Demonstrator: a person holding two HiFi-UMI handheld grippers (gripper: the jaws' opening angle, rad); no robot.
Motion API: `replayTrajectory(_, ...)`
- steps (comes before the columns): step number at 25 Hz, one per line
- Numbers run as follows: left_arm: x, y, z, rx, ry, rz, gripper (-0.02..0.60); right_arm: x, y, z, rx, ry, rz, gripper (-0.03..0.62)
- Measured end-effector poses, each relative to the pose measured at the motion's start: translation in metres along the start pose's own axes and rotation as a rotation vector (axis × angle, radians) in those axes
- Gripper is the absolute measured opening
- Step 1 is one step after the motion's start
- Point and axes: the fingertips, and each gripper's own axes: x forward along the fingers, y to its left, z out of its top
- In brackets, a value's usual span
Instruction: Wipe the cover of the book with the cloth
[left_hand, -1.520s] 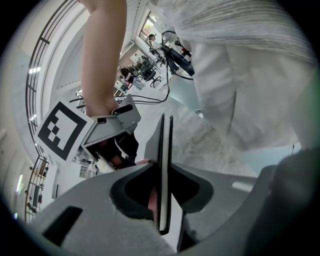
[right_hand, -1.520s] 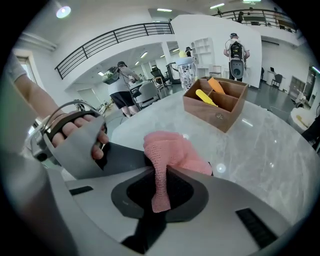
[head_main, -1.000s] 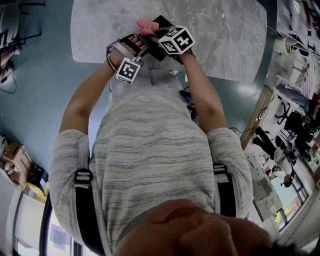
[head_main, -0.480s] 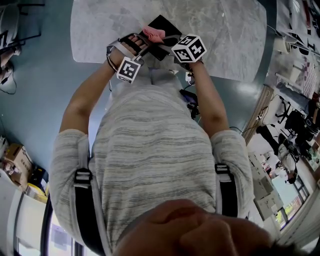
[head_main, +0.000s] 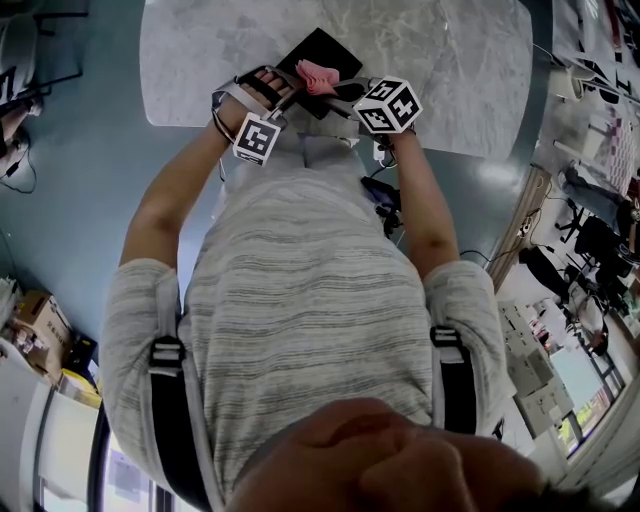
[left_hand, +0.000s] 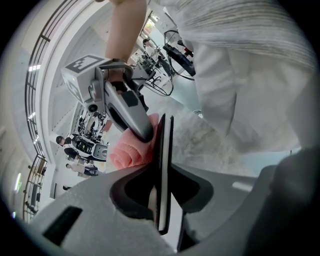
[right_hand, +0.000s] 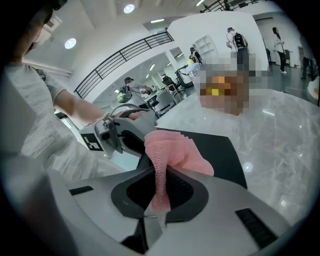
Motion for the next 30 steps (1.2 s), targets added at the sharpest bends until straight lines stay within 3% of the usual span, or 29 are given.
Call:
replayTrajectory(8, 0.002, 0.0, 0.0, 0.001, -0.005, -0.002, 0.09, 0.002, -0.06, -0.014, 0.029, 0.065, -0.153, 0.035)
replayTrajectory(13, -0.003, 0.004, 0.002, -0.004, -0.01, -0.001, 0.09, -0.005, -0.093, -0.024, 0.107, 0.086, -0.251, 0.035)
replayTrajectory(22, -0.002, 0.007, 0.002, -0.013, -0.017, -0.001, 0.089, -0.022, -0.126, -0.041, 0.166, 0.126, -0.401, 0.035)
replayTrajectory(30, -0.002, 0.016, 0.004, -0.05, -0.029, -0.006, 0.089, -0.05, -0.126, -0.022, 0.183, -0.018, -0.445, 0.035)
